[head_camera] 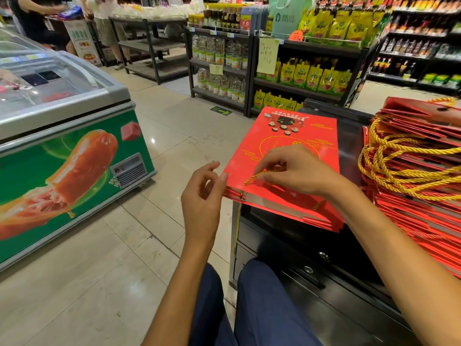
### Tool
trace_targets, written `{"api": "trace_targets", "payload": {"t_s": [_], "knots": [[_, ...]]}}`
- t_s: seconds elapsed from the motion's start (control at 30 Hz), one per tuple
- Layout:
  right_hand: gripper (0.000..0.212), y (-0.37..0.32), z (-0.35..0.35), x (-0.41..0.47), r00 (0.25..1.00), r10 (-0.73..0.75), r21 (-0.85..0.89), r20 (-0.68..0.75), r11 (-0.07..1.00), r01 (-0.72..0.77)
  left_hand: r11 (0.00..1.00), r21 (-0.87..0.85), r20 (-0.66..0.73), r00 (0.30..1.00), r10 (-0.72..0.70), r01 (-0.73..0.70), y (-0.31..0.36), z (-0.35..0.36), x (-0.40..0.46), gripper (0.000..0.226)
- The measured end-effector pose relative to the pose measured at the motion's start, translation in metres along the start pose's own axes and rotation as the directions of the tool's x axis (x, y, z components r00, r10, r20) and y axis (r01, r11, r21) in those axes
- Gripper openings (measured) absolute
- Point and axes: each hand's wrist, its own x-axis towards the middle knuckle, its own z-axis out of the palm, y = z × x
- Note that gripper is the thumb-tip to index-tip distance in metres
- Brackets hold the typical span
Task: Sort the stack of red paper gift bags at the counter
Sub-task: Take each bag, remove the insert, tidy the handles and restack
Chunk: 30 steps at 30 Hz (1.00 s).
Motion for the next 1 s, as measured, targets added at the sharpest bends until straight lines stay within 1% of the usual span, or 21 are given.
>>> {"api": "trace_targets", "payload": {"t_s": [0.07,0.13,0.17,0.2,0.23,0.27,0.37,0.4,0.43,0.5,0.53,0.6,0.67,0.7,0.73,0.8,0.87,0.93,1.0], "knots": [[0.008,0.004,0.006,0.002,1.000,0.004,0.014,-0.024,1.000,-0.004,0.990,0.002,-0.034,0.990,-0.138,0.138,0.001,0.003,0.007,0.030],[0.007,0.009,0.014,0.004,0.999,0.010,0.022,-0.038,1.000,-0.009,0.941,0.072,0.047,0.941,-0.335,0.332,0.000,0.005,0.014,0.046],[0.007,0.012,0.017,0.004,0.999,0.012,0.025,-0.048,1.000,-0.011,0.908,0.111,0.109,0.903,-0.415,0.403,-0.001,0.006,0.015,0.049],[0.006,0.014,0.020,0.004,0.998,0.013,0.031,-0.062,0.999,-0.011,0.888,0.127,0.172,0.871,-0.459,0.443,-0.003,0.007,0.014,0.045],[0.006,0.016,0.022,0.004,0.997,0.013,0.046,-0.078,0.999,-0.009,0.882,0.117,0.221,0.854,-0.471,0.456,-0.004,0.007,0.013,0.039],[0.005,0.016,0.023,0.003,0.995,0.015,0.076,-0.096,0.997,-0.008,0.886,0.095,0.248,0.851,-0.462,0.453,-0.005,0.008,0.011,0.033],[0.005,0.015,0.026,0.002,0.991,0.062,0.237,-0.123,0.971,-0.031,0.915,0.088,0.231,0.885,-0.404,0.395,-0.008,0.009,0.013,0.024],[0.005,0.014,0.028,0.003,0.988,0.080,0.259,-0.130,0.965,-0.044,0.918,0.102,0.228,0.889,-0.398,0.384,-0.009,0.009,0.016,0.023],[0.005,0.013,0.028,0.003,0.986,0.088,0.232,-0.141,0.971,-0.053,0.915,0.111,0.232,0.885,-0.403,0.388,-0.010,0.009,0.018,0.023],[0.007,0.015,0.024,0.004,0.982,0.106,0.092,-0.155,0.992,-0.092,0.894,0.078,0.230,0.865,-0.446,0.441,-0.010,0.009,0.016,0.031],[0.011,0.017,0.020,0.003,0.980,0.121,0.020,-0.158,0.993,-0.119,0.876,0.039,0.222,0.851,-0.476,0.480,-0.010,0.009,0.012,0.038],[0.031,0.022,0.011,-0.002,0.977,0.150,-0.160,-0.149,0.972,-0.173,0.840,-0.027,0.200,0.827,-0.526,0.541,-0.008,0.006,0.000,0.054],[0.053,0.029,0.008,-0.011,0.970,0.226,-0.382,-0.090,0.892,-0.243,0.825,-0.054,0.196,0.817,-0.543,0.562,-0.007,0.005,-0.014,0.062],[0.059,0.032,0.009,-0.016,0.956,0.286,-0.442,-0.060,0.851,-0.283,0.823,-0.059,0.208,0.814,-0.543,0.565,-0.005,0.006,-0.020,0.064],[0.062,0.034,0.011,-0.019,0.939,0.343,-0.464,-0.035,0.826,-0.319,0.820,-0.069,0.226,0.810,-0.541,0.568,-0.002,0.009,-0.025,0.065],[0.062,0.033,0.021,-0.021,0.924,0.382,-0.454,-0.026,0.819,-0.351,0.822,-0.108,0.258,0.814,-0.521,0.560,0.004,0.018,-0.031,0.057],[0.060,0.028,0.030,-0.020,0.928,0.365,-0.433,-0.070,0.827,-0.358,0.835,-0.157,0.255,0.838,-0.482,0.528,0.010,0.029,-0.032,0.046],[0.057,0.025,0.035,-0.017,0.929,0.356,-0.379,-0.102,0.849,-0.367,0.831,-0.259,0.216,0.868,-0.447,0.493,0.014,0.038,-0.031,0.049],[0.054,0.023,0.034,-0.013,0.938,0.332,-0.259,-0.099,0.902,-0.346,0.828,-0.361,0.135,0.902,-0.410,0.430,0.018,0.040,-0.024,0.049]]}}
